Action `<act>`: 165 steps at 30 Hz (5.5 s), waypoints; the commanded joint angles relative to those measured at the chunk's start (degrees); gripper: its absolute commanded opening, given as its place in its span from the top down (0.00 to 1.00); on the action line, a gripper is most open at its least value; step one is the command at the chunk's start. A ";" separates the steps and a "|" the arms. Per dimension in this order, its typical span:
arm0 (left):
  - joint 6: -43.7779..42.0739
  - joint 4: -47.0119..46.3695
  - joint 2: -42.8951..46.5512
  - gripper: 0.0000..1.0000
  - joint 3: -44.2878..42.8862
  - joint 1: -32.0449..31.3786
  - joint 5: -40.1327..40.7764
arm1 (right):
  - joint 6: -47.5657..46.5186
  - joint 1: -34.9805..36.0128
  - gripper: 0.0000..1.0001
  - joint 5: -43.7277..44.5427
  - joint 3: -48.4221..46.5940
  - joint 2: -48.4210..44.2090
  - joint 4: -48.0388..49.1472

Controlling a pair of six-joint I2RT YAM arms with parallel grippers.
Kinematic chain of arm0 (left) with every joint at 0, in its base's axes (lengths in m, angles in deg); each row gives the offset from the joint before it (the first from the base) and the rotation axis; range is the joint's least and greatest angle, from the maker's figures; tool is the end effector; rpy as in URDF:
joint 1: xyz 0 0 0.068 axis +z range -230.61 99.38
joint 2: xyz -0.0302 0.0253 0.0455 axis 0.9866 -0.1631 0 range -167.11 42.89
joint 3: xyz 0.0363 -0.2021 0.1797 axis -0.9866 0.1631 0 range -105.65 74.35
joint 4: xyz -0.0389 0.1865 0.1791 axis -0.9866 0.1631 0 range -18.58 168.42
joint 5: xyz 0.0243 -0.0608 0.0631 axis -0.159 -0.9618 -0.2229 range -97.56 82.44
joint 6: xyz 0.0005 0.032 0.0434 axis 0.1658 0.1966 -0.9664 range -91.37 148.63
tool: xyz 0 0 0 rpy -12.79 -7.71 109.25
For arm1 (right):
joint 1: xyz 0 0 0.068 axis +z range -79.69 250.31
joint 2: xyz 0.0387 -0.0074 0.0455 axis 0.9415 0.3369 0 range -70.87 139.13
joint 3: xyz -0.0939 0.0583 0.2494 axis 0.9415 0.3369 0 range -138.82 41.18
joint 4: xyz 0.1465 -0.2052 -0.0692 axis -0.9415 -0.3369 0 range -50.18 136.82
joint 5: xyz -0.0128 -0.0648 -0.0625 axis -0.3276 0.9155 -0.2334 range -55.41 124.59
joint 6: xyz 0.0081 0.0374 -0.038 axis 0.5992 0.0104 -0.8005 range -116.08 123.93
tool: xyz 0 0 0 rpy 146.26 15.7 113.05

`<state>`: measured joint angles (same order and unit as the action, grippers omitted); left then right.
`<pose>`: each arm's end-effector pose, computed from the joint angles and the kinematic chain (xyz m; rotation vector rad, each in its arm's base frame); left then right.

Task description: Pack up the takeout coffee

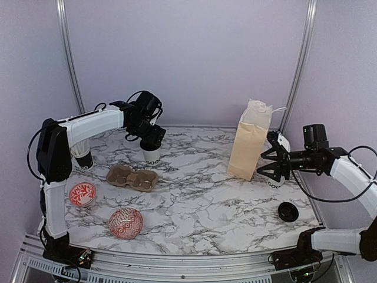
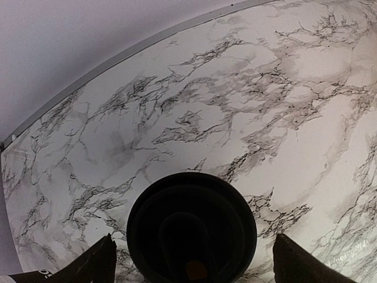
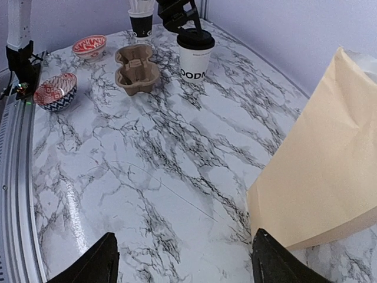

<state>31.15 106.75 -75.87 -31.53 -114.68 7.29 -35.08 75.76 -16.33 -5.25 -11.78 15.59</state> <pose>0.3958 -0.2565 0.2681 0.5313 2.3155 0.0092 0.2026 0.0472 0.2780 -1.1610 1.7418 0.6830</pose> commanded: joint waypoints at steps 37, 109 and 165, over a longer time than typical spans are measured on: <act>3.24 -26.57 35.11 0.09 33.74 -6.54 -16.31 | -2.66 -0.30 0.62 47.75 -13.36 20.39 -13.57; 6.66 -16.43 27.50 0.01 27.25 -6.35 -17.58 | -14.91 -0.89 0.58 41.79 2.87 7.61 -26.68; -1.74 -23.02 33.97 0.07 32.11 -6.90 -11.31 | -5.84 5.19 0.57 48.47 4.77 11.09 -25.45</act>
<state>29.88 85.64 -42.67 -0.02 -121.39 -2.57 -43.89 80.44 28.18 -2.24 -1.35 -10.53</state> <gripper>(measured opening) 0.929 0.368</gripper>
